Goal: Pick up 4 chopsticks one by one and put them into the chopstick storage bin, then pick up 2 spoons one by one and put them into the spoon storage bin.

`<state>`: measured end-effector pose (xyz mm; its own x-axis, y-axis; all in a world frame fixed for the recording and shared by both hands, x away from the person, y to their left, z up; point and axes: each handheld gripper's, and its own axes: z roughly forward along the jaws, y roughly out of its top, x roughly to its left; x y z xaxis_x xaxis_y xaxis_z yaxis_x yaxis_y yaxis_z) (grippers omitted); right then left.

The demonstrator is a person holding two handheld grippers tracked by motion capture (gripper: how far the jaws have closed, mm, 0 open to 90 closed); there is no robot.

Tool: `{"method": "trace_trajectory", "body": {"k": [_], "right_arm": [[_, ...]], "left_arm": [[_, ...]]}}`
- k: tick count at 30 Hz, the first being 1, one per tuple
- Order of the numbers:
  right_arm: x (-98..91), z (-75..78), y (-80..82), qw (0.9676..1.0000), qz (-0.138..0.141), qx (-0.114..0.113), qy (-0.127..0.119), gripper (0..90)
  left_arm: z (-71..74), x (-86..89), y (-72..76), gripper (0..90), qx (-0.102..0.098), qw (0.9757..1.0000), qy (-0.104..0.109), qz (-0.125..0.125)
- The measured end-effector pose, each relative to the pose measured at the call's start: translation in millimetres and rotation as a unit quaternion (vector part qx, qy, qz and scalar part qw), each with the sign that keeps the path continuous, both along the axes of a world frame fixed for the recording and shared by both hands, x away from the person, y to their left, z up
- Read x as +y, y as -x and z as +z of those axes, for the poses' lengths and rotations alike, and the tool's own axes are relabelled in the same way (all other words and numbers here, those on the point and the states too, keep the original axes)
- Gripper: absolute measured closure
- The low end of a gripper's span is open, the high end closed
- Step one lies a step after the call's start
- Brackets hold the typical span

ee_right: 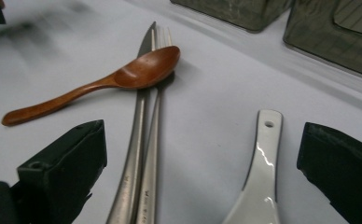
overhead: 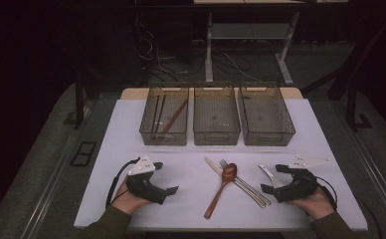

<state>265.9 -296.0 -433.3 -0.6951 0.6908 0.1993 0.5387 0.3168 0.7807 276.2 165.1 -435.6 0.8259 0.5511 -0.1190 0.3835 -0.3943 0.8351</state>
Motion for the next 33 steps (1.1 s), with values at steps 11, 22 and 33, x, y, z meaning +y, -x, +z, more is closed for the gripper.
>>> {"method": "trace_trajectory", "body": {"k": [11, 22, 33], "right_arm": [[-16.8, 0.7, -2.8, 0.9998, -0.009, 0.007, 0.015, 1.1], [-29.8, -2.6, -0.8, 0.9995, -0.013, 0.021, 0.022, 4.7], [-45.0, -5.0, 5.8, 0.9984, -0.024, 0.035, 0.037, 20.8]], "left_arm": [[-0.6, 1.4, -0.1, 0.0, 0.002, 1.0000, -0.003, 0.000], [-1.3, 1.7, -0.4, 0.0, 0.006, 1.0000, -0.006, 0.001], [-2.3, 0.0, -1.9, 0.0, 0.009, 0.9999, -0.005, -0.002]]}}
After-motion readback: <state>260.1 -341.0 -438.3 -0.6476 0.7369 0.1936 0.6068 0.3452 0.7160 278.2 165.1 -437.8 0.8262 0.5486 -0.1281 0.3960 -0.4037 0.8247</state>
